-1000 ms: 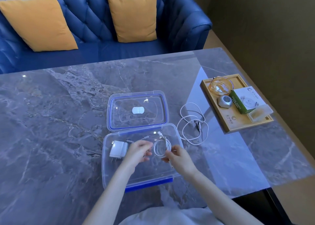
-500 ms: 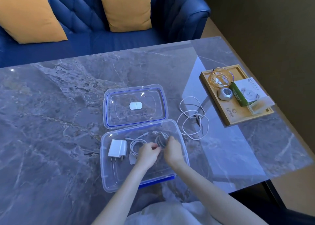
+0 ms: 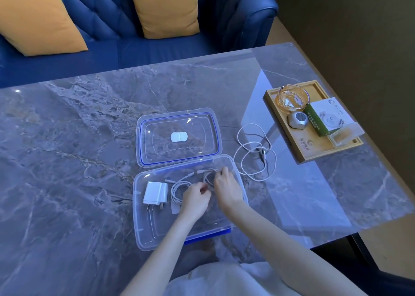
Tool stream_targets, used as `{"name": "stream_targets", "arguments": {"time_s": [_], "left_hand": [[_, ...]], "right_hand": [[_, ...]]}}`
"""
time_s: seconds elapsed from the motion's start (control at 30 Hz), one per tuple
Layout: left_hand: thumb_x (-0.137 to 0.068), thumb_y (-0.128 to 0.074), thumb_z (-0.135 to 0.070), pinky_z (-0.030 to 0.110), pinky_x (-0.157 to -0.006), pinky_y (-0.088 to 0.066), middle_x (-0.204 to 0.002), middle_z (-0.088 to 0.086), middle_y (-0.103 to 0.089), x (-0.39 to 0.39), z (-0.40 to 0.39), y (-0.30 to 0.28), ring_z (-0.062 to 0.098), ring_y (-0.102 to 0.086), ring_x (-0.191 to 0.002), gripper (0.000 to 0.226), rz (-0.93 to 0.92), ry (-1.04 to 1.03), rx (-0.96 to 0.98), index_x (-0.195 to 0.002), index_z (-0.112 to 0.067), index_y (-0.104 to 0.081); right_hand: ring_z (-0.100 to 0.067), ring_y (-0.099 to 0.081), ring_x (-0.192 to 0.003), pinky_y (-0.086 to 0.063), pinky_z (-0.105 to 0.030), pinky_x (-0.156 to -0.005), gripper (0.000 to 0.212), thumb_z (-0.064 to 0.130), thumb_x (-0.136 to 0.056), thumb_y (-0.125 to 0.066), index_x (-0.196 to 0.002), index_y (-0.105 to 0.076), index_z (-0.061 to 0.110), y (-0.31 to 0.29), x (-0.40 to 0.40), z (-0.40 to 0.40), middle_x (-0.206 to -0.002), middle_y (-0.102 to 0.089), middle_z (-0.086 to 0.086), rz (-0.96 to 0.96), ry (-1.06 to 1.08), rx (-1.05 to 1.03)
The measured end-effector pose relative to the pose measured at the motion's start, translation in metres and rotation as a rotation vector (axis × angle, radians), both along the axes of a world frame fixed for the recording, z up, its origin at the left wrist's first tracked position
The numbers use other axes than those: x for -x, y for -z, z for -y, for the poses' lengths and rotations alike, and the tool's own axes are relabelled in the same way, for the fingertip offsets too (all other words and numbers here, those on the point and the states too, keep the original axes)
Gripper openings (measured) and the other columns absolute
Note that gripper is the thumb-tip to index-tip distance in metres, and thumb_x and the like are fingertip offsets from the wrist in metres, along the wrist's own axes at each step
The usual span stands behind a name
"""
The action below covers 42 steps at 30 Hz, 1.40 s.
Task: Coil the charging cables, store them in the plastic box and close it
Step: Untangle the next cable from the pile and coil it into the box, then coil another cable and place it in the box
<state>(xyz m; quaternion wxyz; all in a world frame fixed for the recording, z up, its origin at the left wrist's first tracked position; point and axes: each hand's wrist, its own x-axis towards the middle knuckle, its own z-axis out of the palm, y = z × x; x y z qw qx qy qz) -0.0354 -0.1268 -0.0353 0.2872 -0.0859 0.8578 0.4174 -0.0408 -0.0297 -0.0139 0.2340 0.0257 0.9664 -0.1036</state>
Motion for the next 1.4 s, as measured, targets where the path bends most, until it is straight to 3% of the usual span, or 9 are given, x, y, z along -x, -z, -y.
{"name": "stream_targets", "arguments": {"time_s": [0.1, 0.27, 0.4, 0.6, 0.8, 0.93, 1.1, 1.23, 1.4], "left_hand": [[-0.087, -0.045, -0.014, 0.037, -0.091, -0.048, -0.114, 0.011, -0.066, 0.002, 0.0, -0.001, 0.028, -0.061, -0.102, 0.034, -0.008, 0.006, 0.003, -0.117, -0.012, -0.06], [-0.089, -0.045, -0.011, 0.031, -0.098, -0.041, -0.123, 0.01, -0.062, 0.003, 0.003, -0.006, 0.024, -0.056, -0.115, 0.034, -0.023, 0.046, 0.026, -0.12, -0.008, -0.058], [-0.09, -0.045, -0.015, 0.032, -0.088, -0.045, -0.113, 0.012, -0.067, 0.014, 0.006, -0.018, 0.029, -0.06, -0.106, 0.027, -0.093, 0.162, 0.129, -0.11, -0.009, -0.063], [-0.093, -0.04, -0.022, 0.037, -0.08, -0.044, -0.113, 0.009, -0.061, 0.04, -0.013, -0.052, 0.031, -0.056, -0.105, 0.027, -0.477, 0.415, 0.426, -0.11, -0.012, -0.059], [-0.065, -0.077, -0.014, 0.033, -0.063, -0.053, -0.091, 0.006, -0.069, 0.057, -0.063, -0.051, 0.028, -0.066, -0.084, 0.027, -0.908, 0.697, 0.419, -0.09, -0.011, -0.068], [-0.055, -0.078, -0.032, 0.027, -0.073, -0.05, -0.101, -0.002, -0.07, 0.059, -0.096, -0.029, 0.019, -0.066, -0.096, 0.032, -0.908, 0.985, 0.59, -0.083, -0.02, -0.069], [-0.05, -0.078, -0.034, 0.025, -0.065, -0.046, -0.075, -0.006, -0.067, 0.063, -0.123, -0.003, 0.016, -0.065, -0.081, 0.022, -0.77, 1.217, 0.711, -0.064, -0.021, -0.067], [-0.085, -0.047, -0.014, 0.036, -0.087, -0.039, -0.113, 0.008, -0.058, 0.064, -0.133, 0.009, 0.028, -0.05, -0.112, 0.024, -0.604, 1.28, 0.735, -0.106, -0.009, -0.059], [-0.087, -0.046, -0.004, 0.039, -0.084, -0.046, -0.116, 0.012, -0.058, 0.067, -0.143, 0.009, 0.031, -0.055, -0.111, 0.024, -0.503, 1.198, 0.679, -0.11, -0.006, -0.053]], "right_hand": [[-0.033, -0.039, -0.117, -0.033, -0.037, -0.104, 0.03, 0.0, -0.09, -0.039, -0.119, -0.045, -0.005, 0.007, -0.002, -0.003, -0.125, -0.049, -0.021, 0.023, -0.109, -0.045], [-0.034, -0.037, -0.125, -0.033, -0.035, -0.102, 0.041, -0.005, -0.088, -0.042, -0.128, -0.033, -0.008, -0.002, 0.0, -0.005, -0.135, -0.037, -0.024, 0.018, -0.022, 0.059], [-0.035, -0.05, -0.117, -0.041, -0.039, -0.093, 0.042, -0.01, -0.082, -0.039, -0.123, -0.042, -0.004, -0.019, 0.002, -0.023, -0.128, -0.049, -0.023, -0.047, 0.125, 0.258], [-0.028, -0.06, -0.098, -0.045, -0.031, -0.084, 0.027, 0.01, -0.09, -0.046, -0.113, -0.06, 0.008, -0.046, -0.001, -0.091, -0.107, -0.067, -0.013, -0.296, 0.249, 0.477], [-0.034, -0.063, -0.087, -0.051, -0.035, -0.067, 0.03, 0.006, -0.073, -0.069, -0.102, -0.064, 0.005, -0.009, -0.015, -0.144, -0.097, -0.068, -0.012, -0.514, 0.106, 0.109], [-0.038, -0.064, -0.084, -0.056, -0.041, -0.061, 0.042, 0.003, -0.057, -0.076, -0.096, -0.062, 0.002, 0.024, -0.017, -0.153, -0.096, -0.066, -0.015, -0.457, 0.102, 0.044], [-0.041, -0.052, -0.104, -0.048, -0.046, -0.079, 0.038, 0.002, -0.078, -0.055, -0.115, -0.05, 0.0, 0.044, -0.013, -0.157, -0.116, -0.055, -0.02, -0.304, 0.287, 0.094], [-0.033, -0.05, -0.111, -0.045, -0.043, -0.085, 0.036, 0.011, -0.088, -0.048, -0.123, -0.043, 0.008, 0.049, -0.008, -0.16, -0.122, -0.053, -0.013, -0.221, 0.499, 0.294], [-0.024, -0.061, -0.087, -0.048, -0.038, -0.084, 0.03, 0.012, -0.089, -0.052, -0.118, -0.055, 0.009, 0.049, 0.001, -0.163, -0.09, -0.066, -0.006, -0.232, 0.859, 0.592]]}}
